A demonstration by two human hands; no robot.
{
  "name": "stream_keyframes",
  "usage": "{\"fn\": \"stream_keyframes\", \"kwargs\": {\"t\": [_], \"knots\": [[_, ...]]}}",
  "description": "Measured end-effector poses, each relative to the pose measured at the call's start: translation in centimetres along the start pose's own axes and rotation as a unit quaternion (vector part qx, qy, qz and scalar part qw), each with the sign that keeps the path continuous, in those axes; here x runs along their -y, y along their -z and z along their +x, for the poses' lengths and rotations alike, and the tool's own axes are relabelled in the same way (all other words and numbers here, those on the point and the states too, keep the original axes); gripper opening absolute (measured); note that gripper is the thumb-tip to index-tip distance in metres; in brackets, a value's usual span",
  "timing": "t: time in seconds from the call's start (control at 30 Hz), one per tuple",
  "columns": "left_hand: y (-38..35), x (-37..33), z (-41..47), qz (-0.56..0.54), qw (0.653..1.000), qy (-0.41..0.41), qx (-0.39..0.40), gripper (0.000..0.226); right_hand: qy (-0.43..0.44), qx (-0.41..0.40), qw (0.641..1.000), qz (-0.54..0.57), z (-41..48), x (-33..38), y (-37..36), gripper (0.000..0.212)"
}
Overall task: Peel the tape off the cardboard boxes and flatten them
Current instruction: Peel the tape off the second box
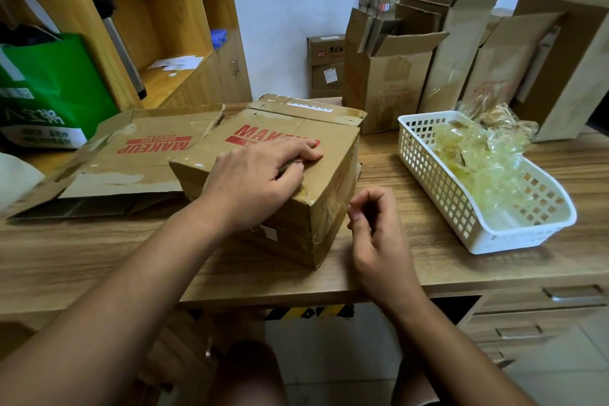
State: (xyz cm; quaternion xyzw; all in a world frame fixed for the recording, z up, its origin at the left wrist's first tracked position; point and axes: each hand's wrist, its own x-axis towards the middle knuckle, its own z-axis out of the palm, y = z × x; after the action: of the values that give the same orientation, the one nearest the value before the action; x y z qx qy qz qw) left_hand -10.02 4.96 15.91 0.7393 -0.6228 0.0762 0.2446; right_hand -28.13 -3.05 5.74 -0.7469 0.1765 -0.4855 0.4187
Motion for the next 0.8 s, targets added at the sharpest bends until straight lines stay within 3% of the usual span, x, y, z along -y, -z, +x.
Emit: {"fn": "stream_keyframes", "kwargs": {"t": [0.33,0.63,0.8], "knots": [[-0.1,0.1,0.0,-0.001,1.000,-0.001,0.000,0.045,-0.062,0.044,0.996,0.036,0.1,0.7,0.4,0.029],[-0.3,0.1,-0.1,-0.010,1.000,-0.002,-0.009,0.047,0.021,-0.023,0.996,-0.087,0.5,1.1,0.4,0.015],[-0.2,0.0,0.0,-0.009,1.000,-0.001,-0.011,0.045,0.000,-0.025,0.996,-0.087,-1.9,1.2,0.3,0.010]]}}
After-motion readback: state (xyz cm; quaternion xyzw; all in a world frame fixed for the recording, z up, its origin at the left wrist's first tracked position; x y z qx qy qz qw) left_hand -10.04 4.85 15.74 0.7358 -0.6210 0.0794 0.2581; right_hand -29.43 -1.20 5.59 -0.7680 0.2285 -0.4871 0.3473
